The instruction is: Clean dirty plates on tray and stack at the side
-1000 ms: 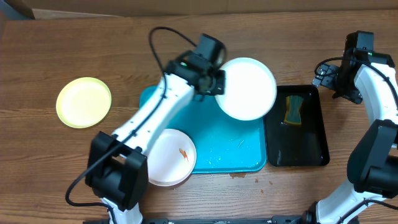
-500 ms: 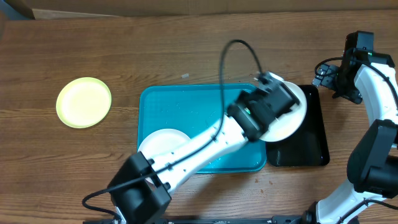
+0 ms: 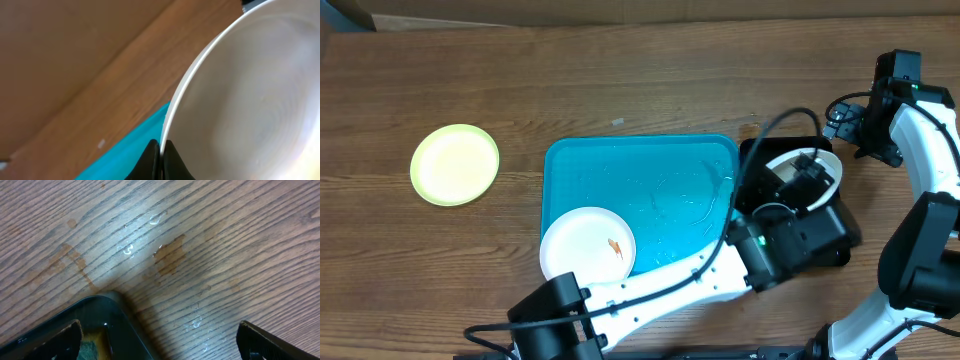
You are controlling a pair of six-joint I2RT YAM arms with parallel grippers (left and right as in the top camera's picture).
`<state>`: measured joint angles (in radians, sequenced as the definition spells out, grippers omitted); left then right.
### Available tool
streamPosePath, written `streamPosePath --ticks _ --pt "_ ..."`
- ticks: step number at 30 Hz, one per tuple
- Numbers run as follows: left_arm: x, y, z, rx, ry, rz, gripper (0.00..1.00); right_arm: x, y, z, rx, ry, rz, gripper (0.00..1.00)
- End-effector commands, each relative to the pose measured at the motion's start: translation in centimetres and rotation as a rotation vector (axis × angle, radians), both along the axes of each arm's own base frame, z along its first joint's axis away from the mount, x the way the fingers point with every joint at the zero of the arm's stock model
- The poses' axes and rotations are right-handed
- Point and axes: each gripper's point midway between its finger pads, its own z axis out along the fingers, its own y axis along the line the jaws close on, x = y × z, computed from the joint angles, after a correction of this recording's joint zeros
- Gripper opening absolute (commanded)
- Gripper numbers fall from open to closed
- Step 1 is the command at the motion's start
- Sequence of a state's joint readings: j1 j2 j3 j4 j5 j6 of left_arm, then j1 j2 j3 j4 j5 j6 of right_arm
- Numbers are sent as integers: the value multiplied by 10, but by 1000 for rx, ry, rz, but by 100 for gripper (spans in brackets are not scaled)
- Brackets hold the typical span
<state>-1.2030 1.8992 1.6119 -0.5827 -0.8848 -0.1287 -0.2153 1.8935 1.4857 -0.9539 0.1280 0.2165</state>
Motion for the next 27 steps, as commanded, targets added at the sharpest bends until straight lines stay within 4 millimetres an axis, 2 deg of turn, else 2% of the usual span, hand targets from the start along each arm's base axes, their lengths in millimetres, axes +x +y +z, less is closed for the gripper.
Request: streamPosePath --ticks 1,10,17,21,23,25,27 --pt "-6 0 43 36 -132 2 4 5 -2 16 -10 -46 -11 100" --pt "-21 -10 61 51 -223 0 4 5 -2 16 -10 -47 -11 100" --pt "-13 -5 78 -16 -288 75 4 5 -2 16 -10 -46 -11 100" --pt "-20 -14 75 -29 -266 32 4 5 -2 16 -10 -46 -11 100" --pt "-13 -10 74 -42 -261 50 4 5 -2 16 -10 -46 -11 100" --pt "-8 -9 67 -96 -221 60 4 5 -2 16 -10 -46 -11 100" --pt "-8 -16 51 -140 -129 13 4 5 -2 16 -10 -46 -11 100"
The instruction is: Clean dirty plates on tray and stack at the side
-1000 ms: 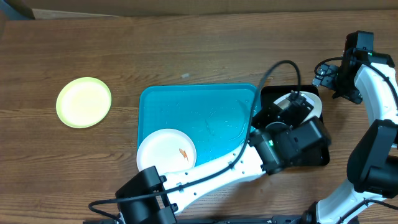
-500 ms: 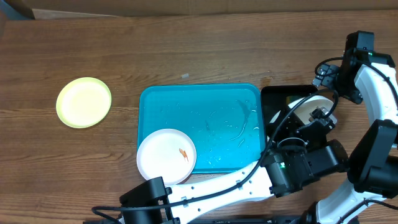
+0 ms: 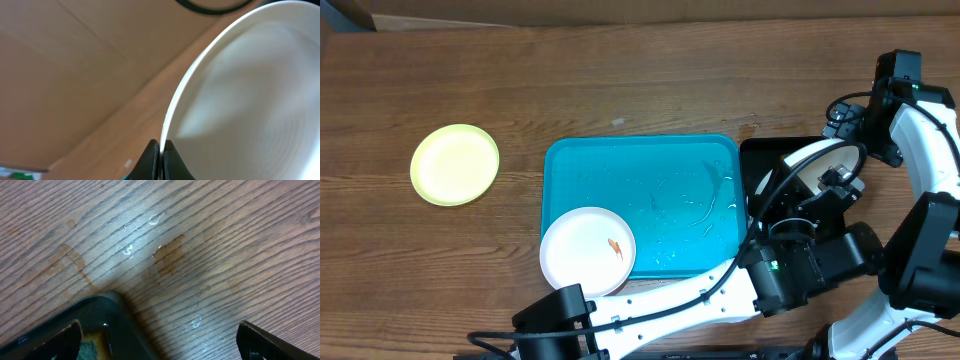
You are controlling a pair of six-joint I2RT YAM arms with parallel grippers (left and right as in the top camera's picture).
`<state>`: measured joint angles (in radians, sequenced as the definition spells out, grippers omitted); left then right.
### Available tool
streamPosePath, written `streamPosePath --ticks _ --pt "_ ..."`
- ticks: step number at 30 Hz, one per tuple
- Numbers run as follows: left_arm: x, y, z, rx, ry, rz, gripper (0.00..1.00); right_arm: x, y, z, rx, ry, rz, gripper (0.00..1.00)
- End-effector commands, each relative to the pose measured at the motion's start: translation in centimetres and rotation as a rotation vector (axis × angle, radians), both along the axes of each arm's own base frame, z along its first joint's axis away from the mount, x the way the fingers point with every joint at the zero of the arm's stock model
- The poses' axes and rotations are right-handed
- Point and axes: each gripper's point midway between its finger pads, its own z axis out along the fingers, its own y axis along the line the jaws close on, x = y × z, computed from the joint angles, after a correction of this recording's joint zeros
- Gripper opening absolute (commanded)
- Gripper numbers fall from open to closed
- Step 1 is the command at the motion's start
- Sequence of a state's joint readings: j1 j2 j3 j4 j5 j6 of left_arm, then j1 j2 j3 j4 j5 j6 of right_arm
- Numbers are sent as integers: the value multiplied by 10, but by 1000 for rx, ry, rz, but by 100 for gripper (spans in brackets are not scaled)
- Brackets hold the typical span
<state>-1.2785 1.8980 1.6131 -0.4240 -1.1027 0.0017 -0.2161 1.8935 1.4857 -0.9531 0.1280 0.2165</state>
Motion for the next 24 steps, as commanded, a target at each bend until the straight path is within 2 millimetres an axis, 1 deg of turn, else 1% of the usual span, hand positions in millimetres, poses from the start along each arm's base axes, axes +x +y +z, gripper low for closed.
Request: streamPosePath --ticks 1,3,5,11,13,14,16,19,21,23,24 --pt "3 -9 -1 -168 141 -68 4 5 -2 15 -10 -46 -10 100" --pt "2 -13 -20 -205 260 -109 4 5 -2 15 -10 -46 -11 100" --pt "4 -9 -34 -264 358 -96 4 5 -2 15 -10 -46 -10 100" --pt "24 14 -66 -458 647 -3 4 5 -2 15 -10 -46 -10 100" --pt "36 25 -75 -517 759 2 4 5 -2 15 -10 -46 -10 100" --pt "48 35 -78 -564 828 5 4 5 -2 16 -10 -46 -10 100" --pt "66 54 -80 -623 888 27 4 5 -2 15 -10 -46 -10 100" --pt "98 95 -82 -707 932 101 4 5 -2 15 -10 -46 -10 100" --pt "118 131 -85 -757 948 174 4 5 -2 15 -10 -46 -10 100" --pt "136 178 -91 -797 950 293 4 5 -2 15 -10 -46 -10 100" --pt "144 206 -95 -813 945 371 4 5 -2 16 -10 -46 -10 100"
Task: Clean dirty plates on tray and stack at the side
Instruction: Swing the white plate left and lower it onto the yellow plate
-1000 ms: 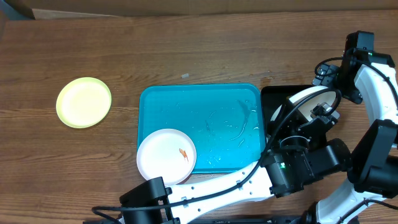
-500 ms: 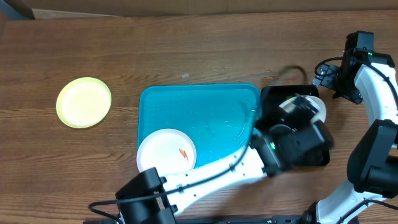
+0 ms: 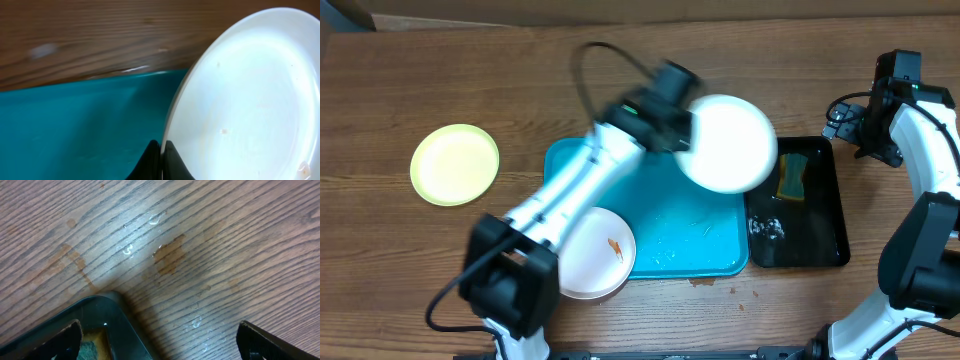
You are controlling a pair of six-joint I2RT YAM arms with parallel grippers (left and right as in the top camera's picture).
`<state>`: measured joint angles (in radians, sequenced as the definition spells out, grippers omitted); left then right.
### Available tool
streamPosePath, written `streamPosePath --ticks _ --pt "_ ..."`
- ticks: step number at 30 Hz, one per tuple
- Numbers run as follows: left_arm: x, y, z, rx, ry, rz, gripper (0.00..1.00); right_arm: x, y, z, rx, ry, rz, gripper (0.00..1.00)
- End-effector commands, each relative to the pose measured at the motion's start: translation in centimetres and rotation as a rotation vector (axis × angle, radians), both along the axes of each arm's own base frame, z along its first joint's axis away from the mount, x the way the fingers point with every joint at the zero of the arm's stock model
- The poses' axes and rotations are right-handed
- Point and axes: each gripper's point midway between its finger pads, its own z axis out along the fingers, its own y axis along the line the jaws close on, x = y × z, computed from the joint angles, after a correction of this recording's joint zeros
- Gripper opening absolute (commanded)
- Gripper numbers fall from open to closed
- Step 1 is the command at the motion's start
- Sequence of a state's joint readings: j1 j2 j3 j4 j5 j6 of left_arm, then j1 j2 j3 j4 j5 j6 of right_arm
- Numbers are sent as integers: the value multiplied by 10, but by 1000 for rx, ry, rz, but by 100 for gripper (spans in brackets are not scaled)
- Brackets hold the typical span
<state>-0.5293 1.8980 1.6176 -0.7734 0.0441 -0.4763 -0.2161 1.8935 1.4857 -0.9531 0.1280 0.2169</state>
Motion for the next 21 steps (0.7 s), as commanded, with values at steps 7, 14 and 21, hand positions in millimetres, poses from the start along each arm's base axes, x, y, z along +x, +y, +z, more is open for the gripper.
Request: streamPosePath --ticks 7,14,21 --pt "25 218 -4 -34 191 524 4 5 -2 16 -10 -46 -10 100" --pt "-9 361 -11 -10 268 868 4 5 -2 16 -10 -46 -10 100" --pt "-56 460 -13 -24 288 1120 4 5 -2 15 -10 -46 -10 100"
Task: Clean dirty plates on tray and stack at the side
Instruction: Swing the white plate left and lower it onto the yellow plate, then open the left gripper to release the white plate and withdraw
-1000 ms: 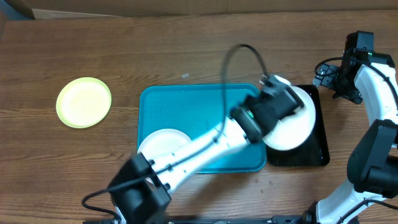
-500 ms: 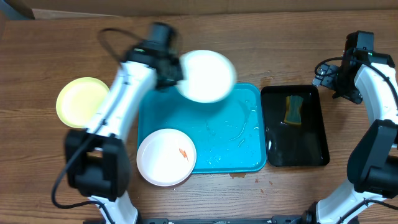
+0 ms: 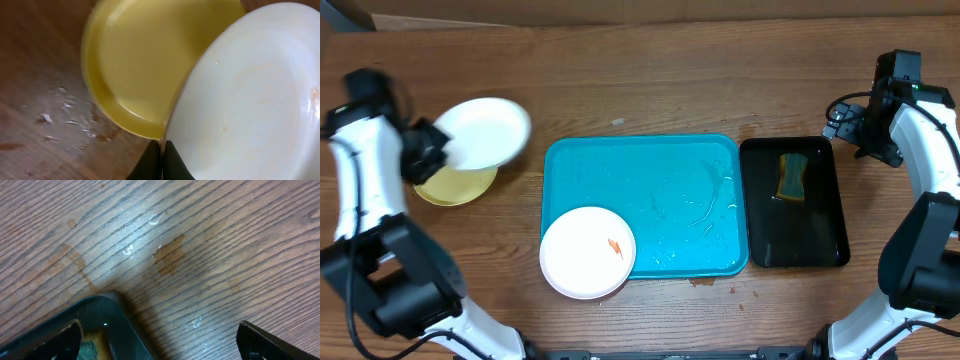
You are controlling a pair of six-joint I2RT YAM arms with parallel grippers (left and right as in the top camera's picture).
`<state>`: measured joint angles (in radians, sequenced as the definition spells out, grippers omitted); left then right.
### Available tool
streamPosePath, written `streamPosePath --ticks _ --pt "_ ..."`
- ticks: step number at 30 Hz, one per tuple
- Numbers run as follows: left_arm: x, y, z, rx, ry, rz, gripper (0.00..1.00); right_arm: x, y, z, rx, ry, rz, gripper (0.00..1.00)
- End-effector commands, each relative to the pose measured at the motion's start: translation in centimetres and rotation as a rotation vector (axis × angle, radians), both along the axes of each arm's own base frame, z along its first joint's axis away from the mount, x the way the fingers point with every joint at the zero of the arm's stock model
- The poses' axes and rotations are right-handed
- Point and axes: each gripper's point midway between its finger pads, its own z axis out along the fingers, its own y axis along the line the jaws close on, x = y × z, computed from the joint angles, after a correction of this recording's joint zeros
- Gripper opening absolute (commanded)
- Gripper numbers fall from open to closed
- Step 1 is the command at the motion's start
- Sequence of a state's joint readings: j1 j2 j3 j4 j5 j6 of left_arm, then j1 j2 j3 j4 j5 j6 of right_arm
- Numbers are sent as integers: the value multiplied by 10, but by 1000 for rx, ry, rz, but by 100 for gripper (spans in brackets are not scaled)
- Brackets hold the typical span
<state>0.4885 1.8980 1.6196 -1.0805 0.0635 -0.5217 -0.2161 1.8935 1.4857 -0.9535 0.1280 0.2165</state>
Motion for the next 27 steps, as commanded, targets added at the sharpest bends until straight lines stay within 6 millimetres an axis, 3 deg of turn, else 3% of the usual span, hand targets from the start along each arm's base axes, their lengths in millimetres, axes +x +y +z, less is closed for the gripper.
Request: streamPosePath --ticks 1,5,17,19,22,23,25,27 --pt "-19 38 12 40 -13 94 4 5 -2 16 -10 -46 -10 100" --pt "-31 57 3 50 -9 145 4 5 -2 16 -10 -46 -10 100" --pt "-28 55 -39 75 -31 128 5 5 -2 16 -10 -46 -10 100" --pt "-25 55 -38 74 -44 125 16 5 -2 16 -10 -46 -10 100" --pt "-14 45 -36 26 -94 78 59 5 -2 16 -10 -46 -10 100" --pt "-9 39 -35 -5 -116 46 67 5 -2 16 -10 -46 -10 100" --pt "1 18 -30 -108 -182 -17 75 5 -2 16 -10 -46 -10 100" --pt "5 4 -25 -185 -222 -38 75 5 -2 16 -10 -46 -10 100"
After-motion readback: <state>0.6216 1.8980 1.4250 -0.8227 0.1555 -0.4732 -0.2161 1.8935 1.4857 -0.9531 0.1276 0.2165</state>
